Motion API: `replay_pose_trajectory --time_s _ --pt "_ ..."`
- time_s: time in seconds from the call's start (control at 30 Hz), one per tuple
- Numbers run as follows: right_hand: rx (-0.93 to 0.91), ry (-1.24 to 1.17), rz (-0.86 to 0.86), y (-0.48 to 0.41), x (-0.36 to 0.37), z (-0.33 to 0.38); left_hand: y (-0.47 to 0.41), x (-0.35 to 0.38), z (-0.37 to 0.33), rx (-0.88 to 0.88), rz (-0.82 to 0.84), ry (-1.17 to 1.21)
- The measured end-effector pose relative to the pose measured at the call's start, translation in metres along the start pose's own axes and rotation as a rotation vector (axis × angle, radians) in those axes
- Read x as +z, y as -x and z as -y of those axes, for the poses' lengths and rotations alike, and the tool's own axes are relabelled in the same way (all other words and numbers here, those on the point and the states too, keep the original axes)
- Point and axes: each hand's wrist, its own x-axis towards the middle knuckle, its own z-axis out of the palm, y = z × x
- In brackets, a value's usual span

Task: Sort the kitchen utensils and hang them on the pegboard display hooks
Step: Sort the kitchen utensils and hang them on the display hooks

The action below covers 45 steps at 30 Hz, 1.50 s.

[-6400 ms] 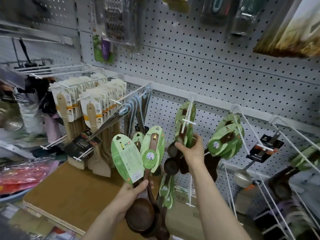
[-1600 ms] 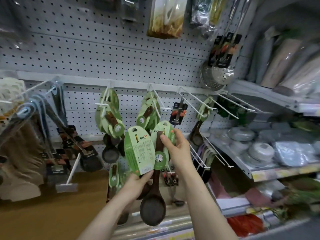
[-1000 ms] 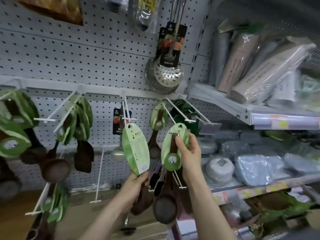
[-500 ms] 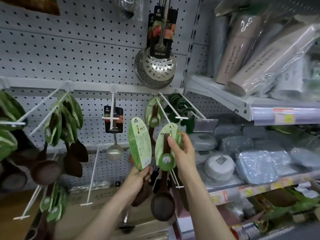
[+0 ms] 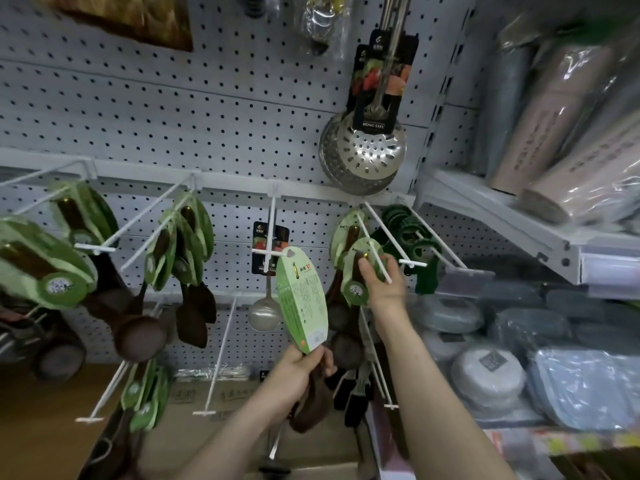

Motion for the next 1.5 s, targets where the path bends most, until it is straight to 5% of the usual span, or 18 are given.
replay_pose_trajectory --time_s 0.2,0.37,0.57,0.67,1.0,1.5 --pt "-0.046 0.183 -0.044 0.009 0.002 -0.011 -0.008 0.01 0.002 0.02 -0.021 -0.054" --pt "-0.293 0.252 -0.15 0.055 -0.015 -0.012 -0.013 0.025 0.016 -0.014 -0.08 -0.074" --pt "-0.291 0.283 0.118 0.099 -0.023 0.005 0.003 0.055 0.016 0.152 0.026 -0.231" --pt "-0.331 0.409 0.059 0.097 -0.027 0.006 0.006 0.059 0.015 0.27 0.047 -0.284" --pt "-0.273 -0.074 0.007 0.103 -0.046 0.005 0.007 0.05 0.019 0.095 0.07 -0.144" --pt "-0.196 -0.329 0.09 0.096 -0.043 -0.001 0.013 0.033 0.014 0.173 0.169 -0.2"
